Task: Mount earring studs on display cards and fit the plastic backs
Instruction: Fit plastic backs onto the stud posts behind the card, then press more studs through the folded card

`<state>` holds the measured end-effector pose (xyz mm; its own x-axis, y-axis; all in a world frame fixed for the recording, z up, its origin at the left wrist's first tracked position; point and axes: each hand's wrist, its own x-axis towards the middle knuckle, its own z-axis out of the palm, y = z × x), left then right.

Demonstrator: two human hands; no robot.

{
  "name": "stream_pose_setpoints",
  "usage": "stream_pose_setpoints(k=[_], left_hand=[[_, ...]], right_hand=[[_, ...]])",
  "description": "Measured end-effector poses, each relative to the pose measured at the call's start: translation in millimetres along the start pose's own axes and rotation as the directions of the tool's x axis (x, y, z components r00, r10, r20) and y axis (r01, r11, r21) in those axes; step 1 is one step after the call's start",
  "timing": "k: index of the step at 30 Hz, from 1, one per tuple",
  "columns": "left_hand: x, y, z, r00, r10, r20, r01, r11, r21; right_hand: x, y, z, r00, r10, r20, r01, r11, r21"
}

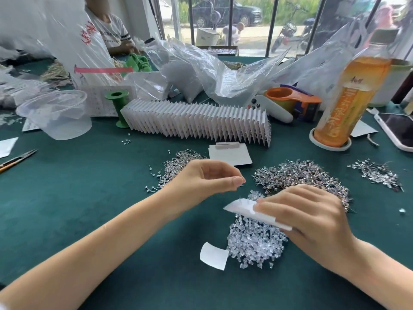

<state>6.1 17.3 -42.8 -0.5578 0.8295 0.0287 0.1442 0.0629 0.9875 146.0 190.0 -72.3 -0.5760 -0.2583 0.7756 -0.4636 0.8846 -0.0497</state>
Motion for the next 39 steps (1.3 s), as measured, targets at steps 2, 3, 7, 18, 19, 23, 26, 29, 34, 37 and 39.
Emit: stream_pose_setpoints(k=[2,3,7,18,19,23,26,29,34,37,39], left_hand=[[-3.3,2.6,4.4,0.999,0.013,0.051,-0.012,1.0,-0.024],[-4.8,3.4,6.5,0.997,0.017,0.076,-0.016,1.0,-0.024],[-6.7,2.6,11.5,0.988,0.037,0.149,-0.041,0.999,0.023],[-7.2,-0.9,12.0,0.979,0.062,0.194,-0.084,0.991,0.109],[-7.1,-1.1,11.9,0.979,0.056,0.195,-0.078,0.991,0.107],[-6.9,-2.0,12.8,0.977,0.06,0.207,-0.085,0.99,0.115],[-6.9,-2.2,13.3,0.975,0.077,0.21,-0.101,0.989,0.107],[-7.2,-2.5,13.4,0.972,0.092,0.216,-0.116,0.988,0.102],[-7.7,-3.2,12.6,0.972,0.098,0.216,-0.123,0.987,0.105],[-8.1,-2.6,12.7,0.972,0.098,0.212,-0.124,0.986,0.115],[-8.2,-2.5,13.0,0.972,0.104,0.212,-0.133,0.983,0.128]], right_hand=[[1.1,-2.6,-1.7,0.996,-0.085,0.006,0.085,0.995,-0.051],[1.8,-3.9,-1.6,0.993,-0.115,0.007,0.116,0.991,-0.073],[2.9,-4.9,-0.7,0.982,-0.187,0.032,0.189,0.971,-0.145],[1.4,-4.4,0.8,0.977,-0.207,0.042,0.211,0.965,-0.155],[1.1,-4.4,0.9,0.977,-0.207,0.044,0.211,0.965,-0.155],[0.1,-4.3,0.7,0.976,-0.211,0.054,0.217,0.962,-0.165],[0.0,-4.2,0.5,0.977,-0.208,0.054,0.214,0.963,-0.163],[0.1,-3.8,0.7,0.977,-0.207,0.053,0.213,0.963,-0.165],[-0.3,-3.6,1.0,0.978,-0.2,0.055,0.206,0.966,-0.157],[-0.1,-3.4,0.6,0.977,-0.203,0.059,0.21,0.964,-0.161],[-0.1,-3.8,0.5,0.977,-0.204,0.06,0.212,0.963,-0.169]])
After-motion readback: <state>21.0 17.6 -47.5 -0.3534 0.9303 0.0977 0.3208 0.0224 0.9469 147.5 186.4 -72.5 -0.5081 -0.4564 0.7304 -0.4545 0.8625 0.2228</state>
